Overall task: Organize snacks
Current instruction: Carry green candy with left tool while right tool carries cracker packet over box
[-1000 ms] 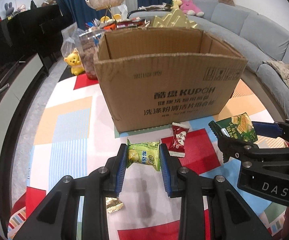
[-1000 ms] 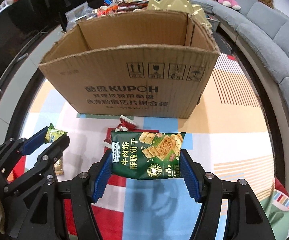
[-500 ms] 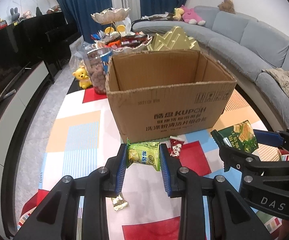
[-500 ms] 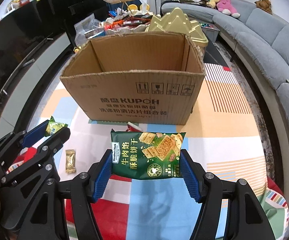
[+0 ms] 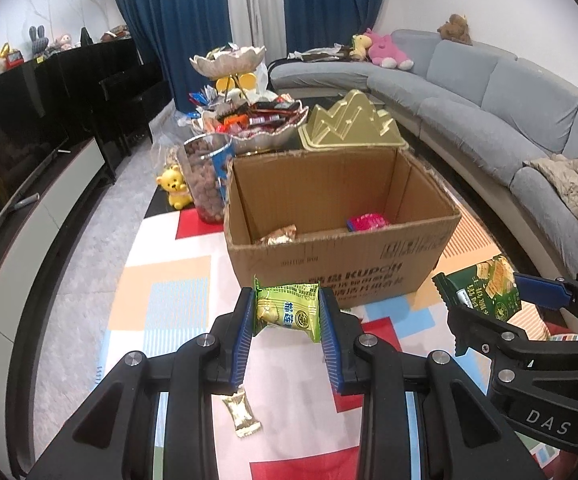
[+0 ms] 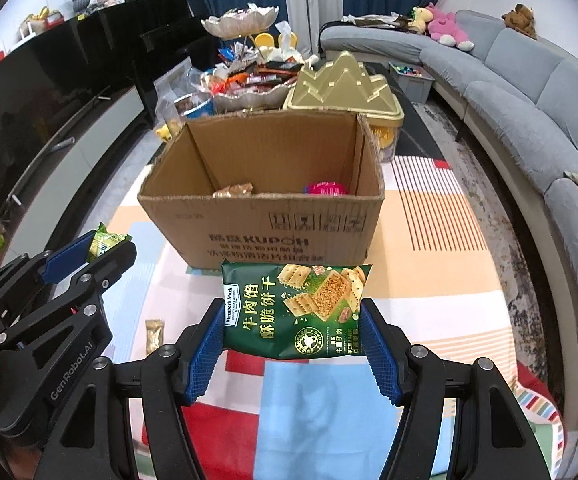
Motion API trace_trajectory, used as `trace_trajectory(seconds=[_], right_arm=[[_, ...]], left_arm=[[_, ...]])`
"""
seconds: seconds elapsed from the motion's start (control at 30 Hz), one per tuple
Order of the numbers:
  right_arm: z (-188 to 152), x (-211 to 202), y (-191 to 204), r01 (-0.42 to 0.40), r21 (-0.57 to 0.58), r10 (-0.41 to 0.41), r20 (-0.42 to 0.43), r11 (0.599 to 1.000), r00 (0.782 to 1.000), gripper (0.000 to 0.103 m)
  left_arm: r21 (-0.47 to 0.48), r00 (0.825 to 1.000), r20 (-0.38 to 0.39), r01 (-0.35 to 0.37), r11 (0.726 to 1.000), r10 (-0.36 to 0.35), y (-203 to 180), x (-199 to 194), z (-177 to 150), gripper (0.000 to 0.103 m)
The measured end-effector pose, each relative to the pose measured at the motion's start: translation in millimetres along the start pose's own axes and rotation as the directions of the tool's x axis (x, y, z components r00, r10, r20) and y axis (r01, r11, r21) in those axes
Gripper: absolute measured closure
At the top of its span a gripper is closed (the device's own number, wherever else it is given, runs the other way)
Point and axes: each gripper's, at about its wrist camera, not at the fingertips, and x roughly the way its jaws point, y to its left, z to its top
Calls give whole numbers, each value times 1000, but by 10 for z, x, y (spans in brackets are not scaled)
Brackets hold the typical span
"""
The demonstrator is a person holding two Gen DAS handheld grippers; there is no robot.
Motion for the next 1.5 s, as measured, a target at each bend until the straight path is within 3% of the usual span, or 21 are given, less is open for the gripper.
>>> trace_trajectory(seconds=[0.7, 1.5], right_arm=[[495, -228, -65, 9, -22, -7, 98, 1000, 995, 37], [989, 142, -120, 10, -55, -4, 104, 998, 995, 37]], left_arm=[[2, 997, 74, -3, 1000, 3, 14, -73, 596, 71], [-1, 999, 38, -11, 1000, 11, 111, 528, 978, 70]])
